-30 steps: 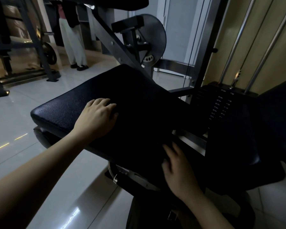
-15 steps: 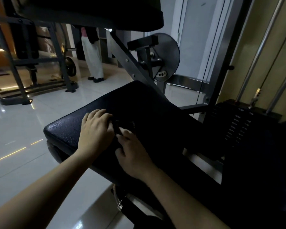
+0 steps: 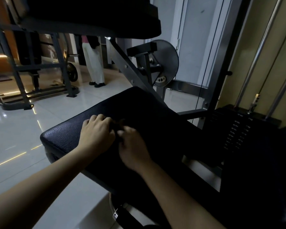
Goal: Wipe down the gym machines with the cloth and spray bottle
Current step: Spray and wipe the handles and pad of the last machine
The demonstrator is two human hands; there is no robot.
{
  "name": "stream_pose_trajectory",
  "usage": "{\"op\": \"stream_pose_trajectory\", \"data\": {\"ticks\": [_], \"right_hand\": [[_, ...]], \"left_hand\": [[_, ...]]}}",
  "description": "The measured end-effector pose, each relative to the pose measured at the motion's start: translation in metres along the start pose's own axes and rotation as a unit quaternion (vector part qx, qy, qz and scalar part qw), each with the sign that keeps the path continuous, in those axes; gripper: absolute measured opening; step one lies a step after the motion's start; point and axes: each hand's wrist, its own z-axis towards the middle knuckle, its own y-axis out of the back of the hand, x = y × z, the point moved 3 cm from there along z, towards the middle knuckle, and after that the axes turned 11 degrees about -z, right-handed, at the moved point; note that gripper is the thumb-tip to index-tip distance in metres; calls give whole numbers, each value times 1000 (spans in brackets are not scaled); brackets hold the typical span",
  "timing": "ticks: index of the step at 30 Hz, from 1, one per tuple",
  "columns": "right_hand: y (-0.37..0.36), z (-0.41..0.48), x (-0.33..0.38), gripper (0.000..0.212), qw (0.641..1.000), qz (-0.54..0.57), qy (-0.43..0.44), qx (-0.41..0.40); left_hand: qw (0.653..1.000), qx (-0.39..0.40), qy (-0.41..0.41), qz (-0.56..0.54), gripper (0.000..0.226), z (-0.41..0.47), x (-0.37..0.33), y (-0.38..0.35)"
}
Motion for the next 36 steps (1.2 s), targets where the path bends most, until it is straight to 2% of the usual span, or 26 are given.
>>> {"op": "stream_pose_trajectory", "data": {"ticks": [2,5,9,12,15,19,21,25,29,31,33,34,36], "right_hand": [[-2,13,18,52,997,4,71,41],[0,46,-22,50,997,-43,55,33],[9,86,-108,46,995,-53,-72,45],[12,105,-182,46,984,-74,-160,38],[13,117,-235,48,960,-59,-269,57],[10,130,-235,50,909,-64,-411,35],[7,131,-204,52,917,-73,-389,42],[-1,109,-115,43,964,-78,-255,4],[-11,59,-15,46,995,-65,-62,-45],[-2,44,-2,46,1000,-16,10,-16],[16,43,-15,43,996,82,21,30],[28,45,-26,43,989,145,5,27],[52,49,-56,41,963,252,-93,-26]], "left_hand": [[1000,-3,24,-2,22,21,2,7],[999,-1,28,-25,27,49,6,5],[1000,-5,-18,-15,57,56,9,-17],[999,-20,-34,24,56,57,11,-26],[999,-33,-34,15,56,57,12,-27],[999,-31,-26,24,54,58,12,-29],[999,-26,-31,30,54,59,11,-30],[999,-11,-22,31,51,60,14,-29],[1000,-18,-2,-24,50,57,14,-24],[996,-28,11,-79,43,57,14,-20],[993,-37,18,-108,35,59,15,-19],[993,-36,16,-107,32,60,15,-20],[995,-31,11,-99,31,61,16,-21]]}}
